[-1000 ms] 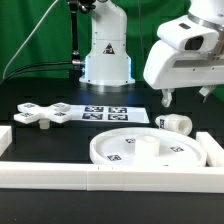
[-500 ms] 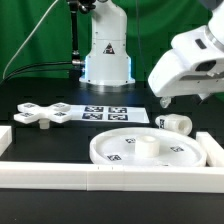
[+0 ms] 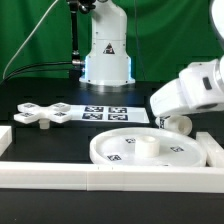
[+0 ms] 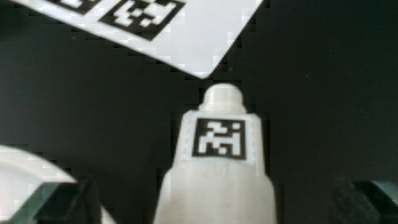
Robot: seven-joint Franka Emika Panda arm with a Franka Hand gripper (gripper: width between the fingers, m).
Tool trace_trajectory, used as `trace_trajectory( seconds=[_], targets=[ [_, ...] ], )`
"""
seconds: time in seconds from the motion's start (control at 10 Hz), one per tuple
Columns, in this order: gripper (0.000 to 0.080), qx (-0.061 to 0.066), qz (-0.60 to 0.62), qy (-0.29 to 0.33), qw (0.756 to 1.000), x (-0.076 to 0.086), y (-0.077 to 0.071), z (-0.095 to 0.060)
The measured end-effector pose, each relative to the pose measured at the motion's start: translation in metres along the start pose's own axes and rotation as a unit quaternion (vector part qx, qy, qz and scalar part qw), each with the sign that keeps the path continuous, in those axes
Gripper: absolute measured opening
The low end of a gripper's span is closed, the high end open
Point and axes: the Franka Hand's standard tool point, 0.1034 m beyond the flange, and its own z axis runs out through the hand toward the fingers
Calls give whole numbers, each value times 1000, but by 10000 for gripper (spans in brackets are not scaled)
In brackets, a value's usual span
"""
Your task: Assemble round table
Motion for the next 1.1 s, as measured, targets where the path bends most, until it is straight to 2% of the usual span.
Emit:
trace_trajectory(
  seconds=[0.5,0.7,1.1],
  targets=[
    [648,0,-7,25,1000,13,1,4],
    [403,-1,-7,26,1000,13,2,5],
    [406,0,-14,26,1000,12,2,4]
  ],
)
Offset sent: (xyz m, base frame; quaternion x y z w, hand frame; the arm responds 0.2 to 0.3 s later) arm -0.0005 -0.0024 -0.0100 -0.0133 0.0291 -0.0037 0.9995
